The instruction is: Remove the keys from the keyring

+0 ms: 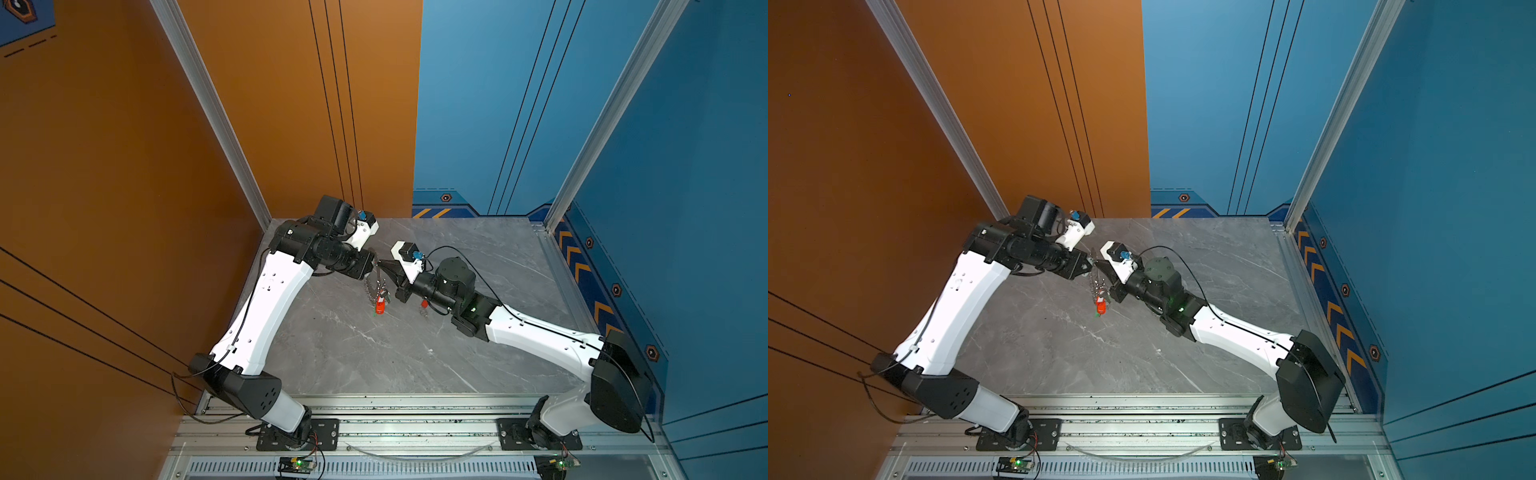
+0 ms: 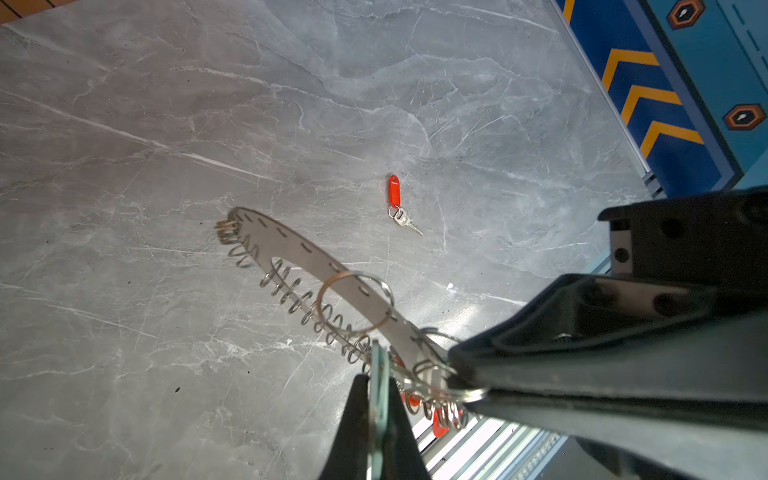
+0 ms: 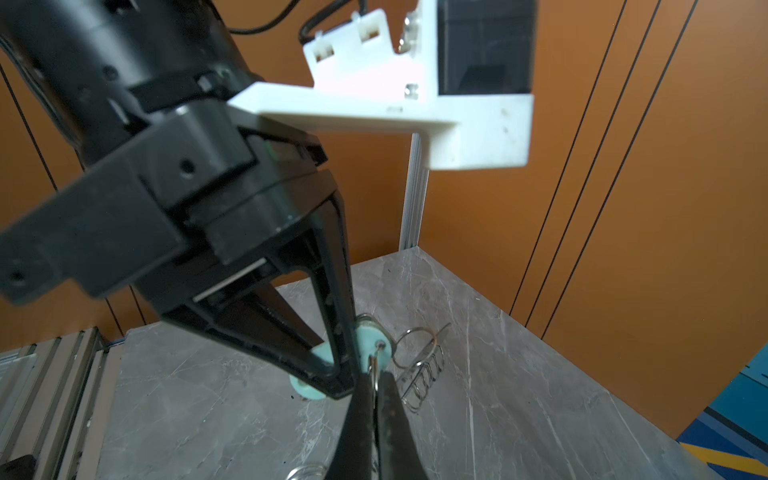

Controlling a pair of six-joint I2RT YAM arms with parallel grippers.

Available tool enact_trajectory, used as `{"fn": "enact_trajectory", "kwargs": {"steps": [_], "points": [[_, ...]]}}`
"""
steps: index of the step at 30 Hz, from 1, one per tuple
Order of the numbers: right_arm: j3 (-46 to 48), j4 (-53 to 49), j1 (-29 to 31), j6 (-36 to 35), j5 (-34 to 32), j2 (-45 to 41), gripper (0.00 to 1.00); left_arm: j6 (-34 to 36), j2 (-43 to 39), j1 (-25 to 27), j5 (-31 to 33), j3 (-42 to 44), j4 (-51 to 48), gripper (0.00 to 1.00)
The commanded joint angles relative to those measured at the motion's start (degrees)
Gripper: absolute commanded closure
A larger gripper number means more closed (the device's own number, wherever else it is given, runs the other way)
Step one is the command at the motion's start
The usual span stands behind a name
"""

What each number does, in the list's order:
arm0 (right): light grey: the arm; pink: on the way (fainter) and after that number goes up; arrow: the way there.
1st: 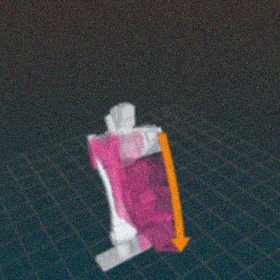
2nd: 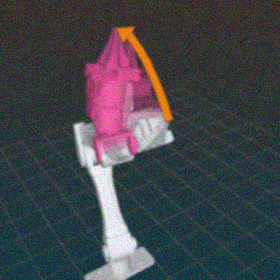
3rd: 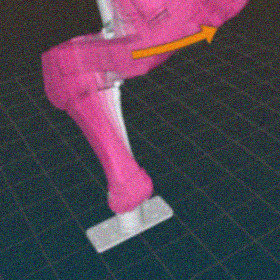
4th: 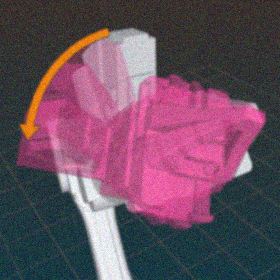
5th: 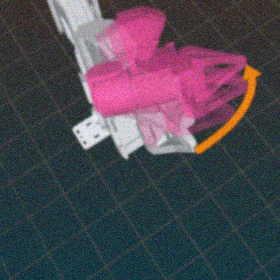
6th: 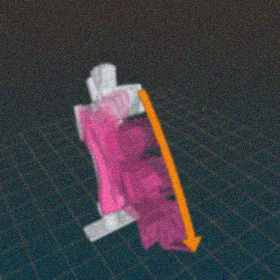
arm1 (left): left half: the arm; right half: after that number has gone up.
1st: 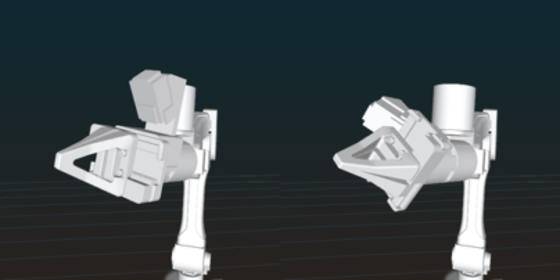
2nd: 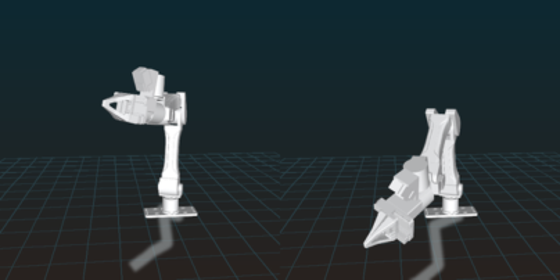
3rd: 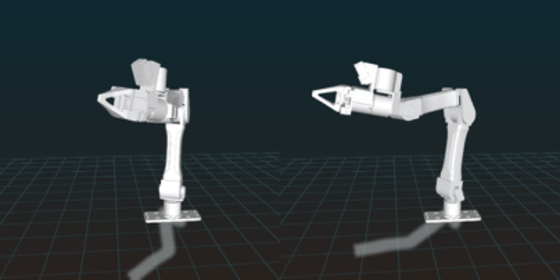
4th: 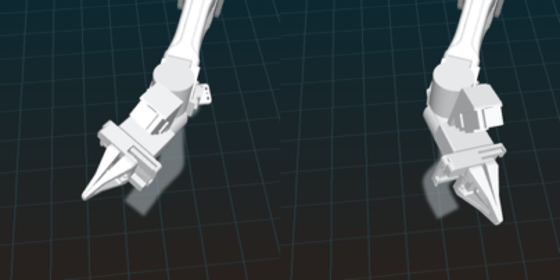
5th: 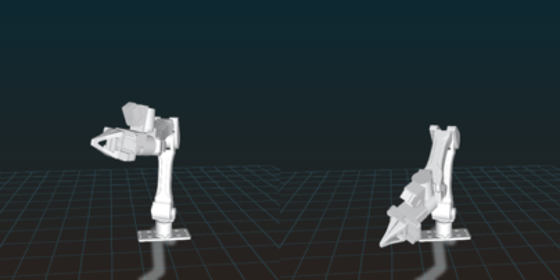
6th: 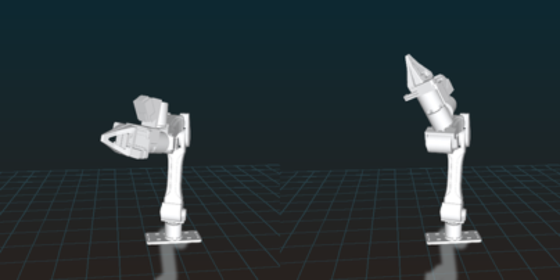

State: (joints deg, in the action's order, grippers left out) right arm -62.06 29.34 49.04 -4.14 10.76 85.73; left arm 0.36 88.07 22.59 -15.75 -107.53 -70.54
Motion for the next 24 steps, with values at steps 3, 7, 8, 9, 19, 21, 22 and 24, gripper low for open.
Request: {"fn": "enact_trajectory", "kwargs": {"steps": [3, 7, 8, 9, 19, 21, 22, 24], "points": [[1.1, 6.7, -1.1, 1.6, 0.9, -0.5, 0.94, 0.2, -1.1, -0.7, 0.8, -1.3, -1.6, 1.00], [1.0, 4.6, -1.2, 0.6, 1.4, -0.5, 0.84, 1.2, -1.3, -0.7, 1.4, -1.7, -1.6, 1.00], [0.7, 3.5, -1.2, -0.2, 1.6, -0.5, 0.82, 1.5, -1.4, -0.6, 1.4, -1.8, -1.5, 1.00], [0.0, 1.7, -1.3, -1.2, 2.0, -0.5, 0.81, 1.7, -1.3, -0.5, 1.6, -1.9, -1.6, 1.00], [-5.6, -10.8, 0.2, -6.2, 3.1, 0.8, 0.71, 3.6, -1.4, 0.3, 3.6, -1.6, -1.7, 1.00], [-5.9, -11.2, 0.4, -6.0, 3.4, 1.6, 0.70, 3.7, -1.3, 0.3, 3.6, -1.7, -1.8, 1.00], [-6.2, -11.7, 0.4, -6.0, 3.5, 1.9, 0.71, 3.7, -1.4, 0.3, 3.7, -1.8, -1.9, 1.00], [-6.4, -12.6, 0.7, -5.8, 3.4, 2.5, 0.71, 3.8, -1.2, 0.3, 4.2, -2.2, -2.2, 1.00]]}}
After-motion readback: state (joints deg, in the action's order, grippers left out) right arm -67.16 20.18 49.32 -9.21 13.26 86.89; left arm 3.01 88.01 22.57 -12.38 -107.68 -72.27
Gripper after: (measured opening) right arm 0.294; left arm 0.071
